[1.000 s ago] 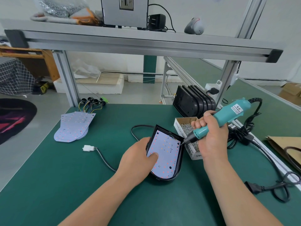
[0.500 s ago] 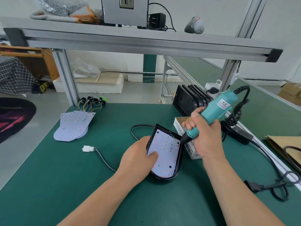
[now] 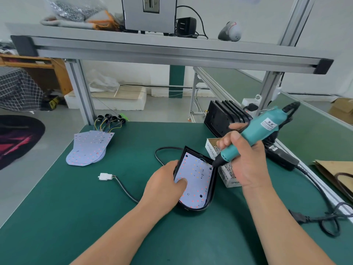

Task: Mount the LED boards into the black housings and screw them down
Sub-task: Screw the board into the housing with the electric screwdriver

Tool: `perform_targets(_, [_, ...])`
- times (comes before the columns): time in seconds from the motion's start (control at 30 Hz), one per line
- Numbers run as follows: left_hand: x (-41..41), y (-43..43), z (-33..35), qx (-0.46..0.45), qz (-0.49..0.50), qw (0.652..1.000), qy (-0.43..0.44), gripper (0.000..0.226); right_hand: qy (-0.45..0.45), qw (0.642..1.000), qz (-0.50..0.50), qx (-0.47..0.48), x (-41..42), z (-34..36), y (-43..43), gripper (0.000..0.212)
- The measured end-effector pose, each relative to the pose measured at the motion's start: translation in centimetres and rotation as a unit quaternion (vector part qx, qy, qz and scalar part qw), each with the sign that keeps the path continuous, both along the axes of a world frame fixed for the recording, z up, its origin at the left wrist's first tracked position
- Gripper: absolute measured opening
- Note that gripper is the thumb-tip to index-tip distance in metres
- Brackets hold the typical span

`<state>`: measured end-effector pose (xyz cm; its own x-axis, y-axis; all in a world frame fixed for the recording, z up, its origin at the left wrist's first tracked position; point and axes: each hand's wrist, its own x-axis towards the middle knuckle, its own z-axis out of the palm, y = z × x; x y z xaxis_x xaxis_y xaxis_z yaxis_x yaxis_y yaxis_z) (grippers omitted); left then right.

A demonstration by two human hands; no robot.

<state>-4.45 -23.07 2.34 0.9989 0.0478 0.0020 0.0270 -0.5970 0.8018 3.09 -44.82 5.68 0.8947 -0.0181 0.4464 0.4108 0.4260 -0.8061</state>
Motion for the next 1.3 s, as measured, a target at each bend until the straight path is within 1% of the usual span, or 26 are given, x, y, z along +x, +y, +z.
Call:
perform_targets(0.07, [-0.1, -0.1, 0.0, -0.004, 0.001, 1.0, 0.002, 0.035, -0.011, 1.0, -0.01, 0.003, -0.2, 0.8, -0.7, 0.027])
perform_targets(0.13, [-0.1, 0.0, 0.0, -0.006, 0.003, 1.0, 0.003, 0.037, -0.004, 0.999, -0.041, -0.001, -0.5, 1.5, -1.6, 0.025])
perform_targets(0.23, [-0.2, 0.1, 0.0, -0.013, 0.003, 1.0, 0.001, 0.034, 0.042, 0.992, -0.117, -0.011, -0.4, 1.9, -3.4, 0.019])
perform_targets(0.33, [-0.1, 0.2, -0.1, -0.015, -0.001, 1.0, 0.0, 0.036, 0.102, 0.977, -0.177, -0.061, 0.2, 1.6, -5.6, 0.025])
perform_targets(0.43, [-0.1, 0.3, -0.3, -0.017, -0.003, 1.0, -0.002, 0.038, 0.166, 0.965, -0.181, -0.093, 0.7, 1.1, -8.0, 0.019])
perform_targets(0.53, [0.1, 0.4, -0.5, -0.022, 0.0, 1.0, -0.005, 0.035, 0.215, 0.949, -0.181, -0.143, 0.9, 0.9, -10.1, 0.018])
perform_targets(0.73, [0.3, 0.3, -0.7, -0.025, 0.005, 1.0, -0.014, 0.028, 0.27, 0.902, -0.186, -0.281, 0.7, -0.6, -12.4, 0.015])
perform_targets(0.87, [0.4, 0.3, -0.9, -0.023, 0.006, 1.0, -0.016, 0.029, 0.292, 0.849, -0.219, -0.382, 0.9, -1.6, -12.6, 0.02])
perform_targets(0.9, [0.4, 0.4, -1.0, -0.024, 0.006, 1.0, -0.017, 0.03, 0.294, 0.831, -0.224, -0.415, 0.9, -1.7, -12.6, 0.022])
perform_targets(1.0, [0.5, 0.5, -1.2, -0.03, 0.004, 0.999, -0.016, 0.03, 0.298, 0.759, -0.224, -0.533, 0.5, -1.8, -12.5, 0.026])
perform_targets(1.13, [0.8, 0.5, -1.4, -0.048, 0.005, 0.999, -0.011, 0.028, 0.284, 0.694, -0.241, -0.616, 0.3, -1.7, -12.2, 0.021])
perform_targets(1.2, [0.9, 0.6, -1.5, -0.05, 0.007, 0.999, -0.012, 0.026, 0.269, 0.668, -0.231, -0.655, 0.4, -1.6, -12.0, 0.02])
perform_targets(1.3, [1.0, 0.6, -1.8, -0.049, 0.012, 0.999, -0.014, 0.021, 0.258, 0.644, -0.211, -0.689, 0.6, -1.7, -11.7, 0.013])
